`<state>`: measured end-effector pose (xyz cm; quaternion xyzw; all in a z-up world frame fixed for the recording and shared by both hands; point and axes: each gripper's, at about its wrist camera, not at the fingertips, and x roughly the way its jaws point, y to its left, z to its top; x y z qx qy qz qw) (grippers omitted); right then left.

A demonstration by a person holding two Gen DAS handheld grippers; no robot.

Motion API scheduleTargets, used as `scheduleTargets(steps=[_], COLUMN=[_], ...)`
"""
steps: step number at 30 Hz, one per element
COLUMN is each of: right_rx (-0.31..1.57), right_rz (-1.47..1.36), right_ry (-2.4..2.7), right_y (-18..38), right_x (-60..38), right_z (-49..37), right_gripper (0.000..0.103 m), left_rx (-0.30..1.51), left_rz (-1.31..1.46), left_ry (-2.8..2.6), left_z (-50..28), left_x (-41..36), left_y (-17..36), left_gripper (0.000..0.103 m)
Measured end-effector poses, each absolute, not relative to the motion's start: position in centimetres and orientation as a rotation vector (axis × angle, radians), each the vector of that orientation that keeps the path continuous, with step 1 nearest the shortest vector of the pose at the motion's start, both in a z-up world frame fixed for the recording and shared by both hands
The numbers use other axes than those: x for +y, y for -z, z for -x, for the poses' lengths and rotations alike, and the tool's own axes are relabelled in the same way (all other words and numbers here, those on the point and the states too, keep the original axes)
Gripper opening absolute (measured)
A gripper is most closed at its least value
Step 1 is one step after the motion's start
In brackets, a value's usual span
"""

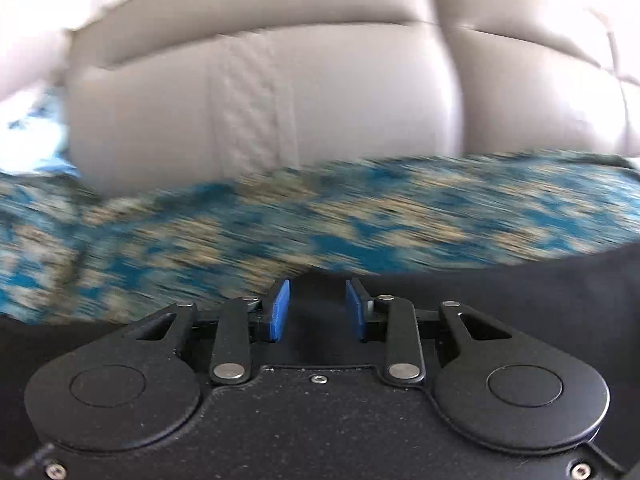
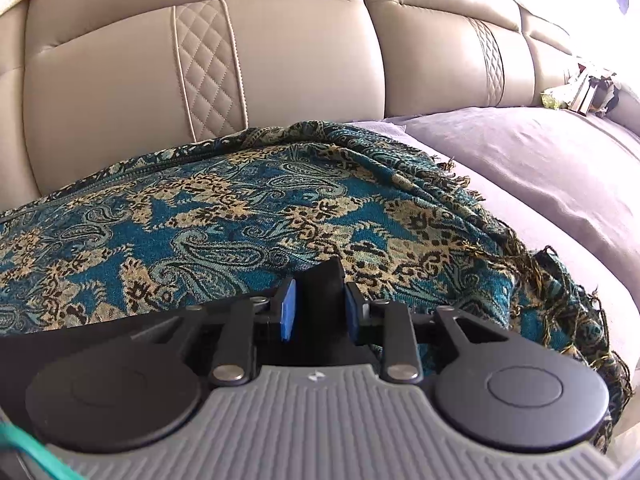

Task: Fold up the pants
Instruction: 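Grasp the trouser edge with the left gripper while the right gripper reaches to grasp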

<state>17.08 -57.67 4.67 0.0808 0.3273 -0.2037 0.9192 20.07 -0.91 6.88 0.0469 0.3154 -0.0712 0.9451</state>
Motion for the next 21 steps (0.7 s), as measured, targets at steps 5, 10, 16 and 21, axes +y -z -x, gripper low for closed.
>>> scheduleTargets(steps=[5, 10, 16, 21], right_rx=[0.66, 0.543, 0.359, 0.261], right_rz=[-0.172, -0.286, -0.541, -0.645], right_ry=[0.431, 0.41, 0.458, 0.569], right_y=[-5.2, -7.7, -8.5, -6.9], right_x=[-57.9, -59.3, -59.8, -56.4], right_z=[-16.5, -12.8, -5.3, 1.0], right_gripper=[0.07, 0.082, 0.084, 0.084], left_rx=[0.615, 0.596, 0.59, 0.589], left_rz=[-0.18, -0.203, -0.22, -0.217], left_ry=[0.052, -0.083, -0.09, -0.091], left_z=[-21.7, -23.0, -23.1, -23.1], left_x=[-2.5, -2.2, -2.4, -2.4], left_y=[-3.9, -2.5, -2.1, -2.2], left_gripper=[0.027, 0.028, 0.028, 0.029])
